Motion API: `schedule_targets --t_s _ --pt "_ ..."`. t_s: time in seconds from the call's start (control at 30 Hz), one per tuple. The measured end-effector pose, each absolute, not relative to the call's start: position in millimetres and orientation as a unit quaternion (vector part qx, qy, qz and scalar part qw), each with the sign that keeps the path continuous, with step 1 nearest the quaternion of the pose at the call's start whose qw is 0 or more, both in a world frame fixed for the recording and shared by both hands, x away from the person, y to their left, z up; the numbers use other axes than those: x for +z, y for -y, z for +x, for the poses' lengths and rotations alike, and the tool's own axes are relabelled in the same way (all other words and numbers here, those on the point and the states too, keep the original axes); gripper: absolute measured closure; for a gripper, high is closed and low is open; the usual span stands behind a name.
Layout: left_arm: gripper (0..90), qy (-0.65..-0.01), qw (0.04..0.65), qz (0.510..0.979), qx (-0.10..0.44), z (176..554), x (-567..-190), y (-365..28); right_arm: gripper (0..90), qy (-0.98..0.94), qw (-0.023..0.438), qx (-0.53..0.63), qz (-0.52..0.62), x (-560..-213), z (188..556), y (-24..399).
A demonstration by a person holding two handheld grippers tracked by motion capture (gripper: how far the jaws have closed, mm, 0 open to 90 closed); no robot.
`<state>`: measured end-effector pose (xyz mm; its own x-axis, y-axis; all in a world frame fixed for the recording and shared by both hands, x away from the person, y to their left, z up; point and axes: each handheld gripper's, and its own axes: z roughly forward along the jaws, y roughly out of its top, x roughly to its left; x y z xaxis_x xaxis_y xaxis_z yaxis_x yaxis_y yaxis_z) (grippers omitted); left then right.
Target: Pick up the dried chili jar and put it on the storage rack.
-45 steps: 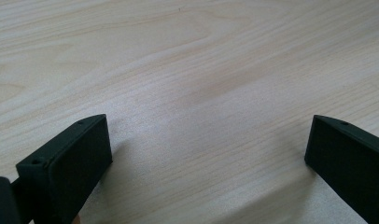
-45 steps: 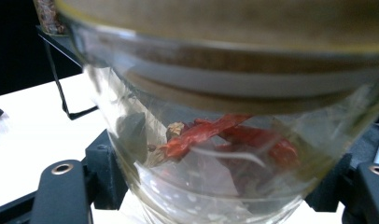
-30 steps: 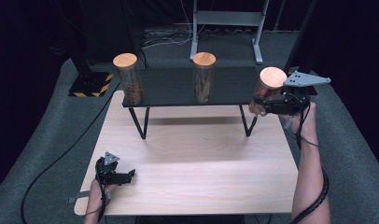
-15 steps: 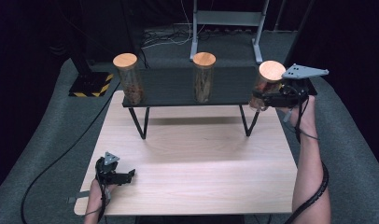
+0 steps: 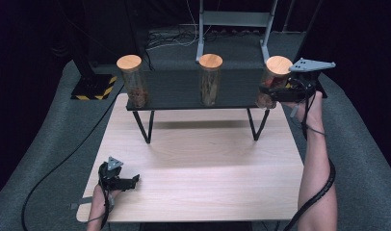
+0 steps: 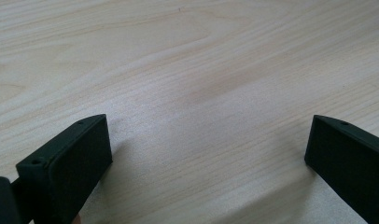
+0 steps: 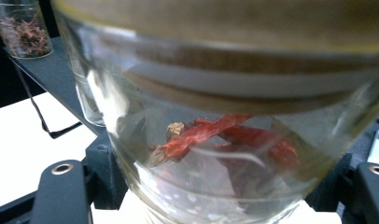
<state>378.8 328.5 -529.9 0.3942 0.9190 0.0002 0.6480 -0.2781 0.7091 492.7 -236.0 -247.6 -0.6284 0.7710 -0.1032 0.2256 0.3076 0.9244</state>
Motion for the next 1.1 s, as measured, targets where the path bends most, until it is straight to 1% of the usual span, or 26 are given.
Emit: schedule_targets --t_s 0.73,1.1 --pt "0.0 -0.508 0.321 0.771 0.211 379 -530 -329 24.5 -0.761 0.256 0.474 0.362 -263 524 236" --pt "0.0 -0.507 0.321 0.771 0.211 379 -530 -329 24.5 -0.755 0.239 0.486 0.371 -269 535 239"
